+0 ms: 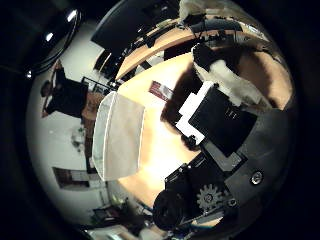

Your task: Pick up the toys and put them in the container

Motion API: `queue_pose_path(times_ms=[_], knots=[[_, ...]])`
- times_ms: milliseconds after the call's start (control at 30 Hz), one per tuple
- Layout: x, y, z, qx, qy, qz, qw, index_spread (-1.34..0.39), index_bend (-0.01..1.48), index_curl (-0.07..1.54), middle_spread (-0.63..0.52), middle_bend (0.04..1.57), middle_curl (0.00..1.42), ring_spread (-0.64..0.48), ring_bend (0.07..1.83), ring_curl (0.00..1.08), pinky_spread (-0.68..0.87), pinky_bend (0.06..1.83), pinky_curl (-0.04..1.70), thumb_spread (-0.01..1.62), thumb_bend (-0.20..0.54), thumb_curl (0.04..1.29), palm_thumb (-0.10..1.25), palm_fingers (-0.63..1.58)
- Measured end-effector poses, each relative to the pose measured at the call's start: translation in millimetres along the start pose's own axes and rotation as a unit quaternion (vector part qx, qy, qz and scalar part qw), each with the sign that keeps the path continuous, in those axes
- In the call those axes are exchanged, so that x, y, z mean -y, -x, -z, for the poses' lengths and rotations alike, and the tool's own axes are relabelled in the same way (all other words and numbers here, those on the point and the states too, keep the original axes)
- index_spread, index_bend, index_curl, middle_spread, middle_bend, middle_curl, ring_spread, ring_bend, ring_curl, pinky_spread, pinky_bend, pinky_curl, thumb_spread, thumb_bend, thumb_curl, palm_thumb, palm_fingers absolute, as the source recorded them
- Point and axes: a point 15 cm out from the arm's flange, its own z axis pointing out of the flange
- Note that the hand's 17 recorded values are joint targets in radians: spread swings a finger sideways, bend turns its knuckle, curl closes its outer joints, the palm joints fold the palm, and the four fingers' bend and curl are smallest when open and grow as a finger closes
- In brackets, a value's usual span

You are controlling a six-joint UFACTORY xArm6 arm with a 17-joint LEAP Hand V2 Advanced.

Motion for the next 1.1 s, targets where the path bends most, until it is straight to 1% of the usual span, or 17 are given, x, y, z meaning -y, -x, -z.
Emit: queue_pose_path(times_ms=[233,433,500,567,667,700,733,767,800,833,867,900,933,1000,1100], knots=[[-5.5,4.0,2.3,0.005,0.008,0.001,1.000,-0.62,0.28,0.70,-0.41,0.82,0.58,-0.30,1.25,0.47,-0.50,1.12,0.48,0.91,-0.022,0.34,0.97,1.22],[-5.4,6.5,11.0,0.004,0.002,0.005,1.000,-0.62,0.28,0.70,-0.41,0.82,0.59,-0.30,1.26,0.47,-0.50,1.12,0.49,0.91,-0.022,0.34,0.97,1.23],[-5.2,6.8,12.7,0.003,0.000,0.008,1.000,-0.62,0.29,0.71,-0.41,0.84,0.59,-0.30,1.23,0.46,-0.50,1.11,0.48,0.91,-0.023,0.34,0.97,1.23],[-4.7,6.6,13.6,0.003,-0.001,0.011,1.000,-0.63,0.27,0.70,-0.41,0.85,0.59,-0.32,1.18,0.45,-0.52,1.13,0.49,0.92,-0.046,0.34,0.91,1.15],[-5.3,6.3,12.9,0.003,0.001,0.015,1.000,-0.64,0.20,0.68,-0.45,0.72,0.56,-0.35,1.13,0.44,-0.54,1.17,0.49,0.91,-0.061,0.32,0.80,0.97],[-5.8,6.1,12.2,0.004,0.002,0.016,1.000,-0.64,0.19,0.68,-0.45,0.71,0.55,-0.35,1.12,0.44,-0.55,1.17,0.49,0.91,-0.063,0.31,0.78,0.95],[-6.3,6.2,11.2,0.004,0.004,0.017,1.000,-0.64,0.19,0.68,-0.46,0.66,0.54,-0.36,1.10,0.44,-0.56,1.18,0.50,0.91,-0.063,0.31,0.74,0.86],[-7.5,6.9,10.4,0.006,0.007,0.017,1.000,-0.64,0.17,0.67,-0.46,0.62,0.53,-0.37,1.05,0.42,-0.56,1.16,0.49,0.91,-0.064,0.30,0.70,0.71],[-10.1,8.1,9.0,0.010,0.013,0.018,1.000,-0.64,0.17,0.67,-0.46,0.60,0.53,-0.37,1.04,0.43,-0.55,1.15,0.49,0.91,-0.064,0.30,0.68,0.64],[-13.1,10.0,8.1,0.014,0.020,0.019,1.000,-0.62,0.18,0.67,-0.46,0.59,0.53,-0.37,1.00,0.42,-0.50,1.10,0.49,0.90,-0.064,0.30,0.65,0.49],[-16.4,11.2,7.4,0.019,0.027,0.020,0.999,-0.61,0.20,0.66,-0.43,0.57,0.52,-0.35,0.95,0.41,-0.41,1.00,0.47,0.90,-0.062,0.30,0.62,0.30],[-19.7,11.2,7.6,0.024,0.033,0.020,0.999,-0.59,0.19,0.64,-0.40,0.55,0.51,-0.33,0.90,0.39,-0.32,0.97,0.47,0.90,-0.058,0.29,0.59,0.23],[-24.3,9.7,7.9,0.028,0.040,0.019,0.999,-0.59,0.19,0.64,-0.39,0.54,0.50,-0.31,0.89,0.38,-0.29,0.95,0.46,0.90,-0.057,0.29,0.58,0.22],[-28.4,5.6,12.5,0.032,0.045,0.017,0.998,-0.57,0.19,0.59,-0.34,0.50,0.48,-0.27,0.81,0.34,-0.12,0.90,0.41,0.90,-0.051,0.29,0.54,0.17],[-31.2,9.3,21.1,0.040,0.057,0.019,0.997,-0.54,0.19,0.55,-0.28,0.47,0.45,-0.21,0.74,0.30,0.08,0.86,0.37,0.90,-0.040,0.29,0.51,0.16]])
